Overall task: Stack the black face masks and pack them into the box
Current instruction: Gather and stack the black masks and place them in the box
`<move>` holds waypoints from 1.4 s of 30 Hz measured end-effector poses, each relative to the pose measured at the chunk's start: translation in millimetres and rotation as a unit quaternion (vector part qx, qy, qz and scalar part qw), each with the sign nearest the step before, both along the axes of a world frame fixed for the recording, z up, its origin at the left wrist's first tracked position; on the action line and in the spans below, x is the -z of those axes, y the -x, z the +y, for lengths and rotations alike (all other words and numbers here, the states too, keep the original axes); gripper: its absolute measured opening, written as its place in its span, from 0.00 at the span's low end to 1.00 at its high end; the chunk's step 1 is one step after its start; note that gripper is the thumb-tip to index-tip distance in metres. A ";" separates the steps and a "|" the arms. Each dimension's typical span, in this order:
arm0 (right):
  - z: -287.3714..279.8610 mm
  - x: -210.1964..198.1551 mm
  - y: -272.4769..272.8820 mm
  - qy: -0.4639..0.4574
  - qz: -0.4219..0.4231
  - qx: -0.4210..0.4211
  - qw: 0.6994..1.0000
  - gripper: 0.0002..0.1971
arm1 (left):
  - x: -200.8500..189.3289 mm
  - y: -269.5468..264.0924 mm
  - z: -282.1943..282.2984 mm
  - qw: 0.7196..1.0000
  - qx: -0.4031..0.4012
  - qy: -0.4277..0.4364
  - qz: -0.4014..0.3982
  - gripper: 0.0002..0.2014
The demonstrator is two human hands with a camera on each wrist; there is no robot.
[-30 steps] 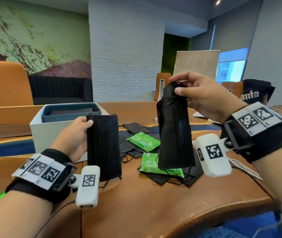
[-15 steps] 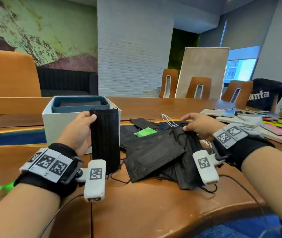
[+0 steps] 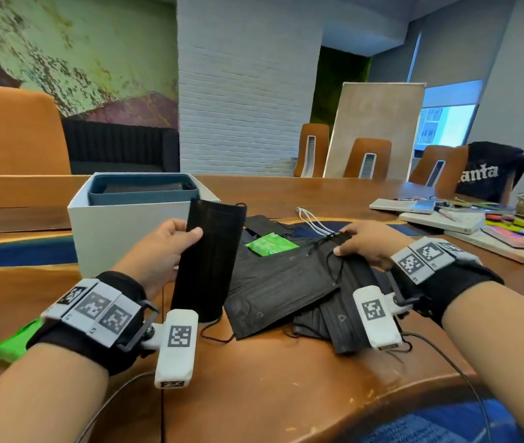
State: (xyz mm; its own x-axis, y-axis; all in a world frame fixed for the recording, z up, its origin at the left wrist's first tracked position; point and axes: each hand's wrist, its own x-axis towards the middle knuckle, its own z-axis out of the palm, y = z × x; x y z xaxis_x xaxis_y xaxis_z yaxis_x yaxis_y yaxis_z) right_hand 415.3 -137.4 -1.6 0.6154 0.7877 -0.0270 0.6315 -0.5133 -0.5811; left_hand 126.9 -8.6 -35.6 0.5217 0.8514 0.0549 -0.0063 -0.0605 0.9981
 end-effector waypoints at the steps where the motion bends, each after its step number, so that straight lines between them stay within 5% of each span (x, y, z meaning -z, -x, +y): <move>1: -0.5 -2.9 2.2 -0.031 0.014 -0.001 0.999 0.15 | 1.8 -0.1 0.6 1.000 0.008 -0.006 0.014 0.07; 4: -0.9 -7.6 5.4 -0.058 0.052 -0.018 0.997 0.18 | 3.5 0.3 3.1 0.999 -0.001 -0.019 0.031 0.04; 8: -7.7 -3.9 14.7 0.112 -0.035 -0.103 0.988 0.53 | 2.4 5.3 10.8 0.999 -0.049 0.003 0.006 0.05; 11: -13.9 -0.9 16.2 0.183 -0.111 -0.136 0.967 0.56 | 3.2 7.7 13.8 0.998 -0.058 0.007 0.003 0.04; 14: -18.5 -2.9 16.0 0.192 -0.092 -0.181 0.960 0.61 | 3.5 7.0 13.5 0.998 -0.056 0.013 0.002 0.04; 20: -22.8 -15.4 18.5 0.043 -0.019 -0.175 0.983 0.55 | -0.3 7.2 11.4 0.998 -0.057 0.021 -0.013 0.05; 23: -25.3 -26.4 23.2 -0.063 0.044 -0.146 0.986 0.34 | -3.8 8.5 11.4 0.997 -0.064 0.015 -0.032 0.05; 27: -27.4 -27.7 23.0 -0.119 -0.091 -0.078 0.986 0.15 | -6.3 10.3 12.7 0.997 -0.066 0.016 -0.045 0.04; 32: -23.7 -24.5 12.3 -0.213 -0.176 -0.027 0.961 0.13 | -7.0 11.3 11.5 0.995 -0.079 0.014 -0.063 0.04; 37: -20.4 -41.4 23.2 -0.348 0.012 -0.060 0.936 0.10 | -12.5 15.2 7.9 0.990 -0.074 0.016 -0.119 0.10; 42: -11.1 -56.4 64.1 -0.392 0.252 -0.153 0.871 0.15 | -14.4 13.3 0.8 0.991 -0.038 0.015 -0.129 0.15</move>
State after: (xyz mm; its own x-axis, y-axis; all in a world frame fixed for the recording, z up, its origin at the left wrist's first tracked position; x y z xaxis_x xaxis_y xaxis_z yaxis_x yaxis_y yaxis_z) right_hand 351.2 -148.5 54.8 0.4381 0.8114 0.3869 0.2319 0.3138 -0.9207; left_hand 113.6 -7.8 -21.1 0.4275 0.8913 0.1513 -0.2581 -0.0401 0.9653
